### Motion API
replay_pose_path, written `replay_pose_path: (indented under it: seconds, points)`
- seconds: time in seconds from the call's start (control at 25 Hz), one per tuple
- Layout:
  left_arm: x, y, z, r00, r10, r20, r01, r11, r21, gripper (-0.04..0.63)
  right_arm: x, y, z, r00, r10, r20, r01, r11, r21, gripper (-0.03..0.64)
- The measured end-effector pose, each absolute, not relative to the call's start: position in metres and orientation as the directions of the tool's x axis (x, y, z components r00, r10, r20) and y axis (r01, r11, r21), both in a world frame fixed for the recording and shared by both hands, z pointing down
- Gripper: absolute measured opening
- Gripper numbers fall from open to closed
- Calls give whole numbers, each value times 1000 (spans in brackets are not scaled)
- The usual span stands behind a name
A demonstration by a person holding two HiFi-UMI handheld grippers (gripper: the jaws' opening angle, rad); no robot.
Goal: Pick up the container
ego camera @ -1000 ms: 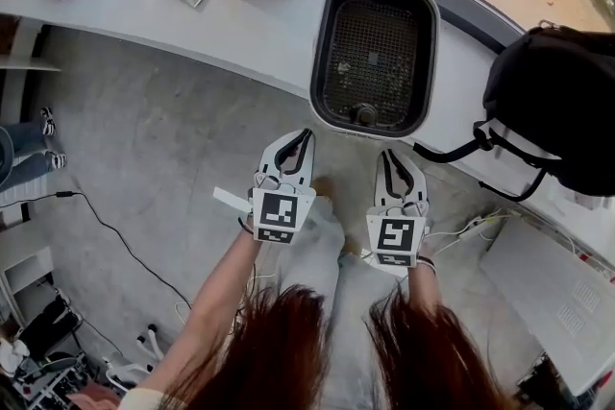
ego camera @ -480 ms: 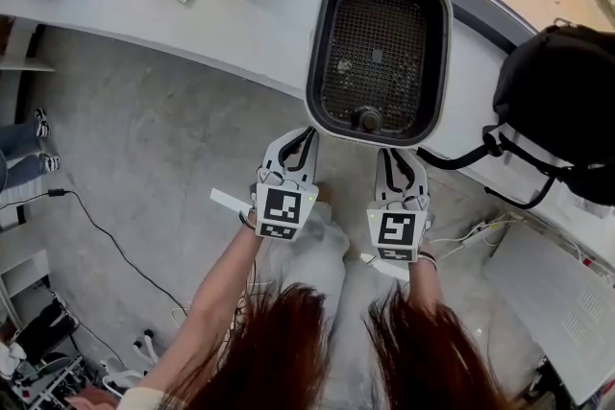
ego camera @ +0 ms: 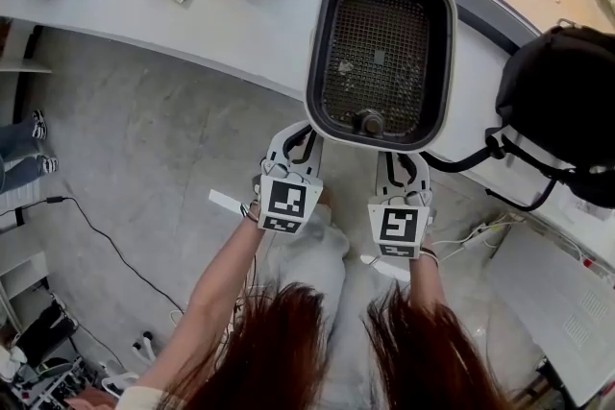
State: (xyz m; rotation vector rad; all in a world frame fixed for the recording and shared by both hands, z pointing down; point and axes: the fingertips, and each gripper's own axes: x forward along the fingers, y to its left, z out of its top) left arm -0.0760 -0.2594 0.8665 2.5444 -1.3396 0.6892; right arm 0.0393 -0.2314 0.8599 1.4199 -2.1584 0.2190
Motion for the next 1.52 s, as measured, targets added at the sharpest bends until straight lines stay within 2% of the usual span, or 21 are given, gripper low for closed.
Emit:
replay_pose_path:
  seconds: [0.72,1.52]
  points:
    - [-71,-251,840,477,-740,474,-822,-567,-58,18,36,-217,844,-317,-777,544,-880,455,137,26]
    - [-78,-235,780,450,-737,504,-826,-559,-79,18,34,-196,784,-325,-757,567,-882,460,108,26]
